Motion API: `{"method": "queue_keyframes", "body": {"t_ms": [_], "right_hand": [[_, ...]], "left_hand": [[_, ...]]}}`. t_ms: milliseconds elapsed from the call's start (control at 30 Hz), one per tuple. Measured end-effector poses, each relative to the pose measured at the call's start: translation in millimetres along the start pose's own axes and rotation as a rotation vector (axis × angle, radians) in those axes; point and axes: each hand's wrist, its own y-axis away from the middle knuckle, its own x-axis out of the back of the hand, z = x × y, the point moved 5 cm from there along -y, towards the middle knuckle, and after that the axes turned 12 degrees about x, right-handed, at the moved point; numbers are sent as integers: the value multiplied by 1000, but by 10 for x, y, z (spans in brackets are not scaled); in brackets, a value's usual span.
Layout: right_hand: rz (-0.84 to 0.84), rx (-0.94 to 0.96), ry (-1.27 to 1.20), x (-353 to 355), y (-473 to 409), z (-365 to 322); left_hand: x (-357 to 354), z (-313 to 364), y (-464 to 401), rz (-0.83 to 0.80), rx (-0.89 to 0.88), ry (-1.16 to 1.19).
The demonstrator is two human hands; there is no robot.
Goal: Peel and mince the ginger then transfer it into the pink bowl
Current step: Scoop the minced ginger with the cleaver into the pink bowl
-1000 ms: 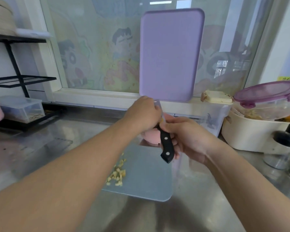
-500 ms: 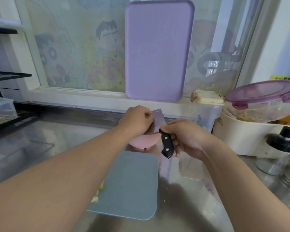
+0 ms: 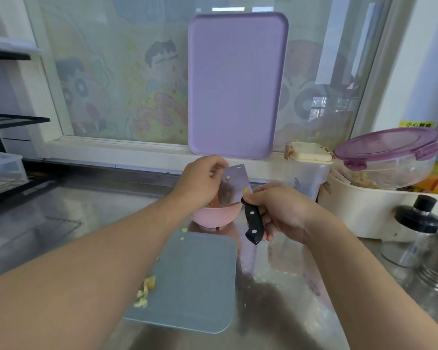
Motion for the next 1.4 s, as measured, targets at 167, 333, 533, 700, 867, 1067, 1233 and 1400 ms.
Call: {"method": "queue_keyframes", "body": {"t_ms": [167,333,533,700,867,1067,1233,1400], "right_hand": [[0,-9,23,12,-1,9],[27,-17,41,63,-20,47],[50,-22,47,81,-32,62],[53,-19,48,63,-36,64],[49,-5,24,33,-43,70],[53,36,-59,-54,-35,74],[110,103,-126,-90,83,-72],[126,145,-173,-195,394,-223]], "left_hand": [[-116,-10,45,-111,-45,-132],[15,-137,43,-11,-5,-56],[-6,-305,16,-169,142,15],[52,-283,78,-114,54,11],[309,-303,94,169,125,232],[572,-537,512,353,258,305],[365,-1002,780,33,369,-230],[202,-907,852,-322,190,-359]]}}
